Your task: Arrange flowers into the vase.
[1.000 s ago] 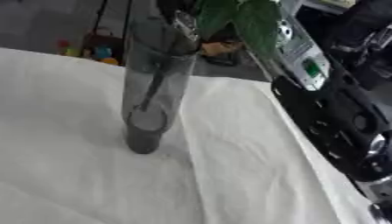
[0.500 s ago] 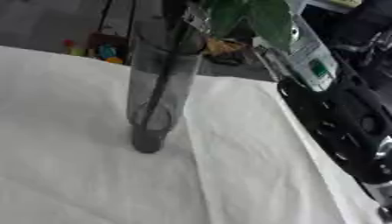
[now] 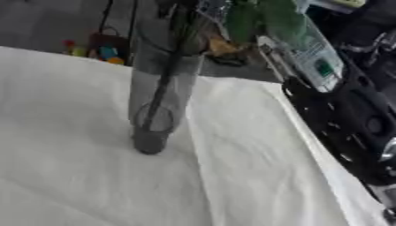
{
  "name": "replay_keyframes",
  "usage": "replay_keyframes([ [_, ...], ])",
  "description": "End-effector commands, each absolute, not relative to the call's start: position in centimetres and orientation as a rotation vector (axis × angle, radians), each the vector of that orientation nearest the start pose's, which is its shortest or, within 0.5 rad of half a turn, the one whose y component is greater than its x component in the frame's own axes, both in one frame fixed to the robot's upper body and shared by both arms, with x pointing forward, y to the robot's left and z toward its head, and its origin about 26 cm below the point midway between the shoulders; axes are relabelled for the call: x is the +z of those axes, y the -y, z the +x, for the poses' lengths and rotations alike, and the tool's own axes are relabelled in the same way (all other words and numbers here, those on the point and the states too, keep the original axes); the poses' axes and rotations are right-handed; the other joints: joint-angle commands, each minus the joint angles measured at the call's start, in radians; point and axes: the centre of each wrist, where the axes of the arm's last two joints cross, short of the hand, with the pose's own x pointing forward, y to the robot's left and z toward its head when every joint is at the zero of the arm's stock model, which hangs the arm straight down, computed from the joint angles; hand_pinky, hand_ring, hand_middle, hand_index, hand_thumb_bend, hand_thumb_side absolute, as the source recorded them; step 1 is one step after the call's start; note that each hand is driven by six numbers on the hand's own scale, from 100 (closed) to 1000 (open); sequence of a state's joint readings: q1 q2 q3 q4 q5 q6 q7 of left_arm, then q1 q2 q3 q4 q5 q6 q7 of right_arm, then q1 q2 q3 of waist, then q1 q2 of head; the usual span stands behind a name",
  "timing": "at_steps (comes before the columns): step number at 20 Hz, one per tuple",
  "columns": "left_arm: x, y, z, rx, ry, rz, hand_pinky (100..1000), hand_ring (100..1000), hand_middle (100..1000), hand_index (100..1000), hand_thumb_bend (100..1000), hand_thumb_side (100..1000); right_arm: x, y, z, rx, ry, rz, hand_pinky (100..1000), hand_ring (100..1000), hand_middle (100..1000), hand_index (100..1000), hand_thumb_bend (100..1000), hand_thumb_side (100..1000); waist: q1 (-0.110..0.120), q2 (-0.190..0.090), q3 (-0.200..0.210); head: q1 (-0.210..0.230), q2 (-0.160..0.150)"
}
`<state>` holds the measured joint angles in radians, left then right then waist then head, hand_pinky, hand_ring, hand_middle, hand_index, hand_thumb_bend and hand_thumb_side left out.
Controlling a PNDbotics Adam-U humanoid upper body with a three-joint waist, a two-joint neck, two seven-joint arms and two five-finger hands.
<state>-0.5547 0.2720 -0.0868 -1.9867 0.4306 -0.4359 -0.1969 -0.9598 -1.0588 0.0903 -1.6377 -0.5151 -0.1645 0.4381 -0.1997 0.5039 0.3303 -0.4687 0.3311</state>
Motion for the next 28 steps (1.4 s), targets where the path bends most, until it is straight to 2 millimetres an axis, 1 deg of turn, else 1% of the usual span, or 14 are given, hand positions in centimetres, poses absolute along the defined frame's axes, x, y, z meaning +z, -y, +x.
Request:
replay_keyframes([
  [1, 26.58, -20.42, 31.08, 0.518, -3.189, 0.774, 775, 690, 717, 861, 105, 911, 45.57, 33.95, 30.74, -1.664, -3.096, 0.328, 691, 782, 694, 775, 355, 818, 0.007, -0.022, -0.003, -0.001, -0.017],
  [5, 26.58, -20.43, 31.08, 0.518, -3.191, 0.773, 775, 690, 717, 861, 105, 911, 45.65, 34.25, 30.76, -1.687, -3.071, 0.385, 721, 808, 724, 785, 375, 839, 0.008, -0.022, -0.007, 0.000, -0.014],
  [9, 26.58, -20.39, 31.08, 0.520, -3.191, 0.774, 775, 690, 717, 861, 104, 911, 45.66, 34.25, 30.86, -1.689, -3.066, 0.401, 738, 828, 746, 798, 413, 901, 0.009, -0.020, -0.009, -0.001, -0.016],
  [10, 26.58, -20.40, 31.08, 0.519, -3.191, 0.773, 775, 690, 717, 861, 104, 911, 45.63, 34.22, 30.89, -1.687, -3.067, 0.402, 757, 844, 767, 826, 500, 1000, 0.010, -0.020, -0.009, -0.001, -0.018],
  [13, 26.59, -20.36, 31.08, 0.522, -3.189, 0.775, 775, 690, 717, 861, 104, 910, 45.59, 33.88, 30.84, -1.730, -3.032, 0.411, 810, 883, 833, 915, 659, 1000, 0.009, -0.019, -0.008, -0.004, -0.020],
  [14, 26.59, -20.34, 31.08, 0.523, -3.189, 0.776, 776, 690, 717, 861, 104, 911, 45.57, 33.78, 30.80, -1.756, -3.011, 0.418, 821, 892, 842, 945, 683, 926, 0.008, -0.018, -0.008, -0.005, -0.020],
  [17, 26.66, -20.32, 31.08, 0.522, -3.188, 0.777, 776, 690, 717, 861, 104, 911, 45.50, 33.83, 30.87, -1.843, -2.961, 0.432, 842, 910, 864, 964, 693, 799, 0.005, -0.017, -0.007, -0.006, -0.018],
  [18, 26.66, -20.33, 31.08, 0.523, -3.189, 0.777, 776, 690, 717, 861, 104, 912, 45.46, 33.88, 30.91, -1.876, -2.943, 0.438, 845, 915, 871, 969, 671, 688, 0.005, -0.016, -0.006, -0.006, -0.018],
  [19, 26.65, -20.33, 31.08, 0.525, -3.189, 0.777, 776, 690, 717, 861, 104, 912, 45.44, 33.91, 30.94, -1.907, -2.927, 0.440, 846, 916, 871, 969, 664, 657, 0.004, -0.016, -0.006, -0.007, -0.018],
  [20, 26.65, -20.33, 31.08, 0.526, -3.190, 0.776, 776, 689, 715, 861, 105, 913, 45.46, 33.94, 30.95, -1.935, -2.910, 0.443, 851, 921, 874, 968, 609, 608, 0.002, -0.016, -0.006, -0.007, -0.018],
  [22, 26.62, -20.35, 31.08, 0.529, -3.192, 0.774, 776, 689, 715, 861, 105, 913, 45.59, 33.98, 30.92, -1.971, -2.885, 0.449, 850, 921, 876, 966, 549, 583, -0.001, -0.016, -0.006, -0.008, -0.017],
  [23, 26.62, -20.35, 31.08, 0.531, -3.193, 0.774, 776, 689, 714, 861, 105, 913, 45.67, 33.98, 30.88, -1.984, -2.875, 0.453, 852, 924, 879, 967, 542, 568, -0.003, -0.017, -0.006, -0.008, -0.014],
  [26, 26.55, -20.40, 31.07, 0.536, -3.199, 0.770, 777, 690, 714, 861, 106, 914, 45.84, 34.00, 30.80, -1.997, -2.867, 0.460, 847, 921, 874, 955, 517, 607, -0.005, -0.018, -0.011, -0.006, -0.009],
  [28, 26.54, -20.41, 31.07, 0.537, -3.201, 0.768, 777, 690, 714, 861, 106, 914, 45.89, 34.11, 30.79, -1.980, -2.885, 0.465, 845, 918, 871, 953, 519, 611, -0.006, -0.019, -0.014, -0.005, -0.008],
])
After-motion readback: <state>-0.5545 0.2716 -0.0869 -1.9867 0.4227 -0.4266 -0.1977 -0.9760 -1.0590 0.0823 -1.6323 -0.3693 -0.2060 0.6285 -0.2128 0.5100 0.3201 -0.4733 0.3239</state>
